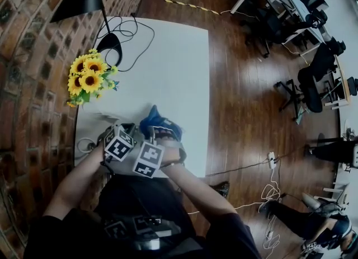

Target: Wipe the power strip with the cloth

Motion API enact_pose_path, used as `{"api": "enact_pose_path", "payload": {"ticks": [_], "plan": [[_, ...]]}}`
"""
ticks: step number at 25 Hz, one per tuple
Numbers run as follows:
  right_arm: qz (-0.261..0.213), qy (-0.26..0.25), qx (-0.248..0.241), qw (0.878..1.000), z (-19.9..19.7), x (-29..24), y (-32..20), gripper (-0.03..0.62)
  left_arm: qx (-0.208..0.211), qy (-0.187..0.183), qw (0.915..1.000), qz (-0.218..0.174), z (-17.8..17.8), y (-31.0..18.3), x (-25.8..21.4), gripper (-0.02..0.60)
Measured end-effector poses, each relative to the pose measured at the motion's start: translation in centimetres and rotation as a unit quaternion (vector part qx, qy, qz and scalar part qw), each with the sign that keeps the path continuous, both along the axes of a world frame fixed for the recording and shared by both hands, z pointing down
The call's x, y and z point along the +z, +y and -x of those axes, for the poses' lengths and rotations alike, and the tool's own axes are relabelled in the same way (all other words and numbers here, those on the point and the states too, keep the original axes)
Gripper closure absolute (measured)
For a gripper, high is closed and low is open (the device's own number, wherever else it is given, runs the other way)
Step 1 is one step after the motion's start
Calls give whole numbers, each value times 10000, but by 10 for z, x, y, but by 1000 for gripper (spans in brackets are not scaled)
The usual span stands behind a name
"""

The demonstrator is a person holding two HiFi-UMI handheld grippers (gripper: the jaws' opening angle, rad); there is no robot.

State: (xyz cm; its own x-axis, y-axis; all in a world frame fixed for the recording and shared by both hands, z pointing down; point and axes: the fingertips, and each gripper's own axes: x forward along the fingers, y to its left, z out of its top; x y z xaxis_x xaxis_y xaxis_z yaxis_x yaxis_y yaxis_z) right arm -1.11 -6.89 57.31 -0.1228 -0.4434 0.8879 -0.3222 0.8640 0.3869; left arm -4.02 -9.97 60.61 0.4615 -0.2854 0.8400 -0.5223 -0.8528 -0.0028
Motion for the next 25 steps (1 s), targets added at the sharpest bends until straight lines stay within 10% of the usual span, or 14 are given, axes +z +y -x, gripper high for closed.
{"api": "enact_pose_path", "payload": {"ticks": [10,25], "plan": [[-45,-1591,1028,9819,39,-2,-13,541,12,1,10000,94,2,-1,3,575],[516,-2668,1624,9486,46,-12,-24,539,-6,187,9991,380,2,-3,7,576]]}}
